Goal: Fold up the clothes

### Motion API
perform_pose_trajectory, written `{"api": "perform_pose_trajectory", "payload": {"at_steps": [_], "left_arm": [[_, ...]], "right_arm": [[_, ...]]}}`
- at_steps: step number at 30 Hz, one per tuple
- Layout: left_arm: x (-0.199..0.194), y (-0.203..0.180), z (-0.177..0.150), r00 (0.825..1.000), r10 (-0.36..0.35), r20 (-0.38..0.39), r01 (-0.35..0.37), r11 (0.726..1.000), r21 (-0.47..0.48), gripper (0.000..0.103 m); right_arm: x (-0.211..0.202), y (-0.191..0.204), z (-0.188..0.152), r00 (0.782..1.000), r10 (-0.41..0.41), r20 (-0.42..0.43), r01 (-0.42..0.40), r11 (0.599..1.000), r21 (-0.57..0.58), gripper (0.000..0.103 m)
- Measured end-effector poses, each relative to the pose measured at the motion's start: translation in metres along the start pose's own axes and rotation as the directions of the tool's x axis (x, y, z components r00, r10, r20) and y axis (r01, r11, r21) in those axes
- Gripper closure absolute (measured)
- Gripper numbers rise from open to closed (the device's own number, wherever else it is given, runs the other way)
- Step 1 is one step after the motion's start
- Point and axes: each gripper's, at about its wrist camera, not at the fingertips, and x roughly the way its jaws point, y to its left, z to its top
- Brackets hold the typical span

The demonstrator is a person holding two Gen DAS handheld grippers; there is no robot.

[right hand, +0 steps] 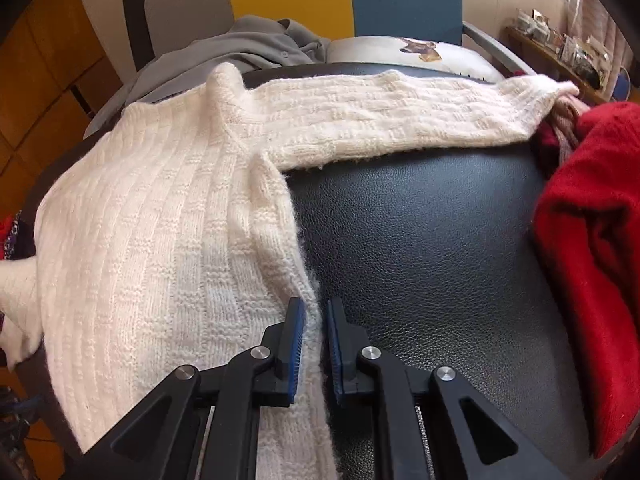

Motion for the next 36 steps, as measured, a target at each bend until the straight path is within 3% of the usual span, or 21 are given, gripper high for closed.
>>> {"api": "perform_pose_trajectory", "payload": {"at_steps": [2,4,6,9,11,13,15,19,23,26,28,29,33,35,36], "left_arm": [[0.011,-0.009,0.004,1.000,-0.013,-0.020,0.013,1.000,0.017,0.092],[0.018,-0.012,0.009,0.998,-0.057,-0.018,0.057,0.998,0.000,0.050],[0.022,-0.013,0.015,0.997,-0.081,0.000,0.081,0.997,-0.018,0.033],[0.029,-0.012,0.022,1.000,-0.030,0.011,0.030,0.999,-0.015,0.039],[0.032,-0.012,0.023,0.999,0.032,0.010,-0.032,0.999,0.023,0.060],[0.035,-0.014,0.024,0.997,0.081,-0.007,-0.081,0.994,0.074,0.103],[0.036,-0.013,0.024,0.995,0.100,-0.019,-0.098,0.990,0.106,0.103],[0.037,-0.008,0.028,0.999,0.017,-0.039,-0.015,0.998,0.068,0.103],[0.039,-0.016,0.025,0.998,-0.022,-0.059,0.027,0.996,0.090,0.102],[0.035,-0.021,0.022,0.997,-0.060,-0.057,0.065,0.994,0.086,0.082],[0.031,-0.018,0.023,0.997,-0.068,-0.038,0.070,0.995,0.070,0.045],[0.031,-0.017,0.024,0.997,-0.064,-0.033,0.066,0.996,0.064,0.041],[0.036,-0.016,0.029,0.999,-0.033,-0.026,0.035,0.997,0.066,0.046],[0.039,-0.019,0.030,1.000,-0.010,-0.029,0.013,0.995,0.101,0.060],[0.041,-0.020,0.030,0.999,-0.004,-0.038,0.008,0.993,0.114,0.077]], "right_arm": [[0.001,-0.004,0.000,1.000,0.021,0.000,-0.021,0.999,0.026,0.091],[0.001,-0.007,-0.001,0.999,0.042,0.000,-0.042,0.998,0.049,0.090],[0.001,-0.007,-0.002,0.999,0.048,0.003,-0.048,0.998,0.044,0.089],[0.001,-0.004,-0.002,0.999,0.042,0.006,-0.042,0.999,0.024,0.088],[0.001,-0.002,-0.002,0.999,0.032,0.010,-0.032,0.999,0.004,0.088],[0.001,-0.001,-0.003,0.999,0.030,0.014,-0.030,1.000,-0.007,0.087],[0.001,-0.002,-0.002,0.999,0.037,0.019,-0.037,0.999,-0.007,0.086],[0.002,-0.003,-0.003,0.999,0.045,0.024,-0.044,0.999,-0.005,0.084],[0.002,-0.004,-0.004,0.998,0.048,0.028,-0.048,0.999,-0.009,0.084],[0.003,-0.005,-0.003,0.998,0.054,0.031,-0.054,0.999,-0.008,0.084],[0.003,-0.005,-0.004,0.998,0.058,0.035,-0.057,0.998,-0.009,0.084],[0.003,-0.005,-0.005,0.998,0.059,0.037,-0.059,0.998,-0.010,0.084],[0.002,-0.005,-0.006,0.997,0.060,0.044,-0.059,0.998,-0.014,0.084],[0.002,-0.005,-0.006,0.997,0.060,0.044,-0.059,0.998,-0.015,0.084],[0.003,-0.005,-0.005,0.997,0.063,0.043,-0.063,0.998,-0.013,0.084]]}}
